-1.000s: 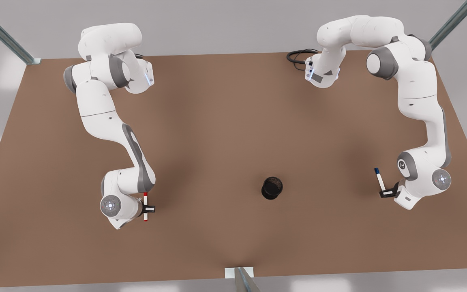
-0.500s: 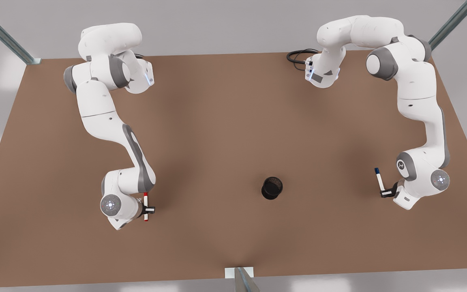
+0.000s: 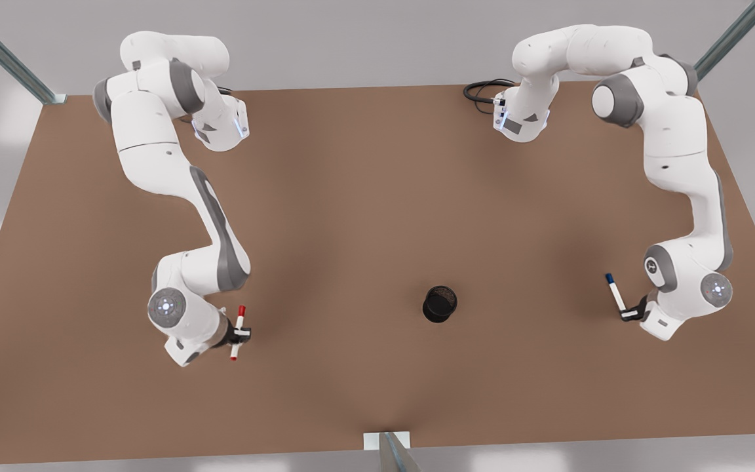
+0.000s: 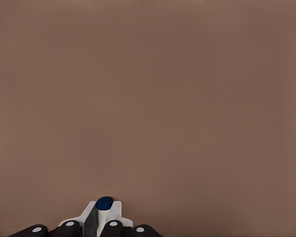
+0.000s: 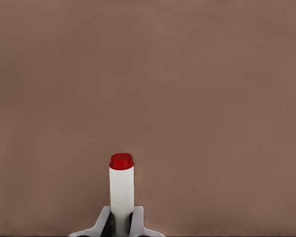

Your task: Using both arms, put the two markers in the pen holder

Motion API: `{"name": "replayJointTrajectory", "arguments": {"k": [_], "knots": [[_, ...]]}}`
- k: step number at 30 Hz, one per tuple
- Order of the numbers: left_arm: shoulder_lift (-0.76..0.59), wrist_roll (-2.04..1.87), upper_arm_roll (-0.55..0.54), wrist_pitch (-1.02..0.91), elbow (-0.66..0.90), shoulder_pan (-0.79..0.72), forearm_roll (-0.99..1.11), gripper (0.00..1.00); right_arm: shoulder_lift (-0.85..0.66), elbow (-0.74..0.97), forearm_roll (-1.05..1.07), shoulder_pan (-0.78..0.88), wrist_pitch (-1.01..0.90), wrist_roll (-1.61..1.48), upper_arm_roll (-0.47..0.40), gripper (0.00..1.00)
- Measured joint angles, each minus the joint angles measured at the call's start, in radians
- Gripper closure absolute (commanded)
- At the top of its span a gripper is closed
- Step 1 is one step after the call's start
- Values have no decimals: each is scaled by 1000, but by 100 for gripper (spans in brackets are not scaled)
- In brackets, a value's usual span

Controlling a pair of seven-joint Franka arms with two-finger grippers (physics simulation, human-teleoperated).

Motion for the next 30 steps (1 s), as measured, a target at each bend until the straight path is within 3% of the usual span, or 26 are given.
{"name": "replayJointTrajectory", "arguments": {"k": [6, 10, 13, 18, 26, 30], "knots": [[-10, -5, 0, -60, 56, -14, 2, 79, -118, 0, -3, 94, -37, 26, 116, 70], [-34, -5, 4, -124, 89, -35, 3, 79, -124, 23, -48, 230, 1, 72, 129, 70], [-68, -3, 5, -166, 92, -41, 3, 79, -100, 70, -68, 315, 80, 118, 119, 70], [-134, 8, -1, -227, 98, -59, 0, 79, 65, 311, -107, 476, 232, 180, 59, 71], [-185, 39, -86, -277, 99, -65, -40, 79, 221, 433, -120, 549, 513, 246, 51, 71], [-185, 51, -92, -286, 98, -63, -51, 79, 270, 438, -122, 623, 635, 270, -71, 71]]}}
